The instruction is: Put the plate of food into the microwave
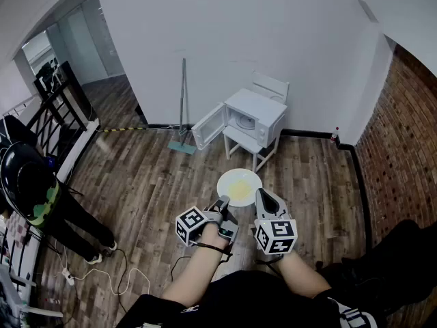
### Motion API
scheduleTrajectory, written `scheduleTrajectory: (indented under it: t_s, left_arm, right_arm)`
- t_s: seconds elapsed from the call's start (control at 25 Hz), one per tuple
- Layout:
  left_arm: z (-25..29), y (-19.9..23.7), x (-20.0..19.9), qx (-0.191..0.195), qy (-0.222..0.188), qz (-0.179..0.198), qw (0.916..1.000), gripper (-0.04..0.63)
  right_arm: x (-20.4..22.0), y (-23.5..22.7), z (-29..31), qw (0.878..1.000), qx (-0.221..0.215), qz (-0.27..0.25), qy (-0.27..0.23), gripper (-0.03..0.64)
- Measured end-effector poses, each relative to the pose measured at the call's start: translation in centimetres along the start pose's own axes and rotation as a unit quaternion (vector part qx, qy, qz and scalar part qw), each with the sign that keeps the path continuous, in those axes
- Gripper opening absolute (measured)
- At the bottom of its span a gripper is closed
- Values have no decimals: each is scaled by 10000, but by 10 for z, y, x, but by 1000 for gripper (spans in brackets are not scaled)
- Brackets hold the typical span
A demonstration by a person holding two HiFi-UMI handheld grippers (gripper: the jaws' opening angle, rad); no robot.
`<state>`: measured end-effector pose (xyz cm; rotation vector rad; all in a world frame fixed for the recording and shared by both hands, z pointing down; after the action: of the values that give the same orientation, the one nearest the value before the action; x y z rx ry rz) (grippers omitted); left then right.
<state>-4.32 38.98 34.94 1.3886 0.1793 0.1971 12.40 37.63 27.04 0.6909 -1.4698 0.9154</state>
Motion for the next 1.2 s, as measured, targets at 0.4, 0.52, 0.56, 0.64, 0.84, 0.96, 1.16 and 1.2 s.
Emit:
scheduleTrajectory:
  t_s: [0.4,0.52,0.56,0.64,0.84,0.96,1.16,1.2]
  left_arm:
    - [3,2,-17,45,47,-116,9999,15]
    - [4,4,-24,40,83,-124,9999,15]
    - [3,5,-26,41,101,-108,9999,15]
    - [1,4,-32,54,143,-86,9998,15]
    - [0,3,-52,62,248,-127,9996,15]
    - [-4,6,-66,71,288,-117,9995,15]
    - [-6,6,-79,143,345,25,9993,15]
    - [-5,8,-82,123,361,-16,9993,15]
  right_arm:
    - [5,13,15,9999,-37,138,-49,11]
    - [7,20,21,9999,-35,122,-76,11]
    - [7,23,23,9999,-20,104,-76,11]
    - [8,30,26,10000,26,71,-64,11]
    - [15,44,41,9997,197,65,115,11]
    - [19,57,45,9995,252,94,147,11]
    - [24,73,49,9996,275,-42,26,11]
    - [26,75,52,9996,285,-72,36,11]
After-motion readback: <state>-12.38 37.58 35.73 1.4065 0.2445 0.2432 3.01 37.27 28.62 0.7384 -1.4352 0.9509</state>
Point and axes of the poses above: the fingertips, and each gripper's own axes: z forward along the fingers, y to its left, x out of its underside, the point moved 6 cm from there along -z, backward along the fingers, and after that the axes turned 4 degrees about -y, right-handed, at the moved point
